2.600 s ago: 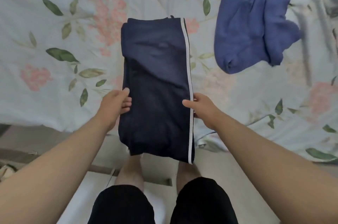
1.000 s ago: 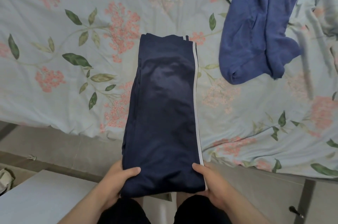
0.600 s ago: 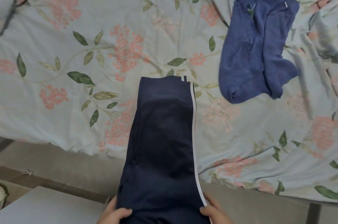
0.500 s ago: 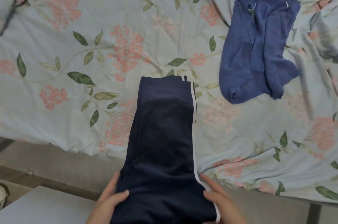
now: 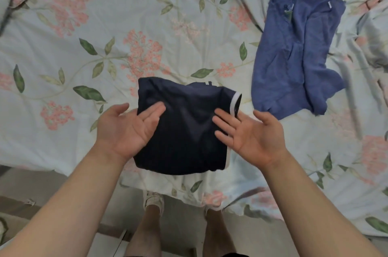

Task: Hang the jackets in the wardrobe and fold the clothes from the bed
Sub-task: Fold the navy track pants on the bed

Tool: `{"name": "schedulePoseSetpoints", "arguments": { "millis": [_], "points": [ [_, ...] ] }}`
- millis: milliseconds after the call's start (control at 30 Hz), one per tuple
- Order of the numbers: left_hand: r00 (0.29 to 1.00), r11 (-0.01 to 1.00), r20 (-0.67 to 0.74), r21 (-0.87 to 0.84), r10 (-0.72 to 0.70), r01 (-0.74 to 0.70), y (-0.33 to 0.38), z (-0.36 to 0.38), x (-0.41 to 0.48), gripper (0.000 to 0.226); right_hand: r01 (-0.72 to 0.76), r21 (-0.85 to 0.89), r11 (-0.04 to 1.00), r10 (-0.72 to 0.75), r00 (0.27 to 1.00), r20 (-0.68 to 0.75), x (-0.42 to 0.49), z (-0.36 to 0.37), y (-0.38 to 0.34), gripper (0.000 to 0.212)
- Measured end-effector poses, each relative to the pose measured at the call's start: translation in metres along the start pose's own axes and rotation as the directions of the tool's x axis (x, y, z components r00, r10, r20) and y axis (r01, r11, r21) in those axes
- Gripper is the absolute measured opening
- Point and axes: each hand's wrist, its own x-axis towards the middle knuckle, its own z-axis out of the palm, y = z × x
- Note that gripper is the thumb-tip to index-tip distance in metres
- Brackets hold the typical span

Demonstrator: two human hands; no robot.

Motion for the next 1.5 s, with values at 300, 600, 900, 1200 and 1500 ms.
{"name": "schedulePoseSetpoints", "arguments": {
  "millis": [300,600,900,1200,1500],
  "points": [
    [0.968,0.953,-0.212,0.296,0.135,-0.068,0.016,0.017,0.067,0.058,0.114,-0.072,0.991,-0.130,0.946,-0.298,0.070,0.016,-0.013,0.035],
    [0.850,0.191,-0.115,0.981,0.513,0.018,-0.029,-0.045,0.057,0.059,-0.130,-0.991,0.036,-0.712,0.693,-0.117,0.069,-0.010,0.048,0.082],
    [0.954,0.550,-0.283,0.814,0.096,0.186,-0.020,-0.042,0.065,0.042,-0.243,-0.503,0.829,-0.082,0.837,-0.541,0.059,-0.024,0.042,0.043],
    [0.986,0.791,-0.164,0.601,-0.014,0.111,-0.020,-0.012,-0.010,0.053,-0.310,-0.435,0.846,0.092,0.886,-0.454,0.003,0.030,0.039,0.047],
    [0.989,0.807,0.009,0.578,0.145,-0.123,0.038,0.046,-0.142,0.051,-0.083,-0.641,0.763,-0.106,0.962,-0.250,-0.071,0.167,0.043,0.049]
  ]
}}
